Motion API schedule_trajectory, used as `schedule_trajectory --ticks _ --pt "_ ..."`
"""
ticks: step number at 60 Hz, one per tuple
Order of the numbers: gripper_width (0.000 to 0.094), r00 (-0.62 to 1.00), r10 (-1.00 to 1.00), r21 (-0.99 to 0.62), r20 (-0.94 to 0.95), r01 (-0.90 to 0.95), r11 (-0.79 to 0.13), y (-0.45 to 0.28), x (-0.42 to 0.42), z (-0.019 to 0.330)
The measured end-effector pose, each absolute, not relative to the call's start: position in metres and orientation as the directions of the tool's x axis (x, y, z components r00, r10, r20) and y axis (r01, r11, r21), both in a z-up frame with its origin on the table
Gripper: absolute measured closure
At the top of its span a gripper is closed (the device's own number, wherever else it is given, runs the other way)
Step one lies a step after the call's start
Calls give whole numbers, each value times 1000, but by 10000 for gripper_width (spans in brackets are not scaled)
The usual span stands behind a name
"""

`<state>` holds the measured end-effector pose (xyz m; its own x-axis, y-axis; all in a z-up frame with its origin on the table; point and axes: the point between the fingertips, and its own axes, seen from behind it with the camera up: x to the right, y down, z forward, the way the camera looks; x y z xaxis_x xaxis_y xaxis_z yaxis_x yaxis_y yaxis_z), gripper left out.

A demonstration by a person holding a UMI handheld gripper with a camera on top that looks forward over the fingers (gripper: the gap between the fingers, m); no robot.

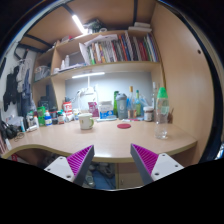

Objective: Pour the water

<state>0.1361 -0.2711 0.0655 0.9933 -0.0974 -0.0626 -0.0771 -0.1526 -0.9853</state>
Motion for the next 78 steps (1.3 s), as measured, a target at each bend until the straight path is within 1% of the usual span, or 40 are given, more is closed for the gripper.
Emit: schedule_trajectory --ticks 6,15,20,26,35,45,52,56,62,67,69,73,78 --pt "102 995 -99 -994 -9 -20 -111 -269 139 82" --pt "109 996 -81 -997 -28 -34 -70 -272 136 105" --pt "109 995 -100 -999 -8 -12 -47 -270 152 116" --pt "112 992 -124 -1000 18 19 1 -267 179 129" --pt "111 980 -200 -1000 5 5 0 -253 243 128" --pt "107 953 -293 -997 71 77 9 -215 317 134" --pt "110 937 -336 -996 91 94 -9 -175 353 128" --pt "114 928 -359 -995 103 92 -48 -155 371 115" --pt "114 929 -355 -994 105 84 -75 -125 388 100" --pt "118 936 -340 -995 90 69 -72 -109 389 96" --pt "134 940 -331 -996 80 58 -74 -104 391 94" --pt "442 938 -342 -996 65 41 -77 -96 393 90" --pt "464 924 -380 -998 37 13 -64 -94 404 90"
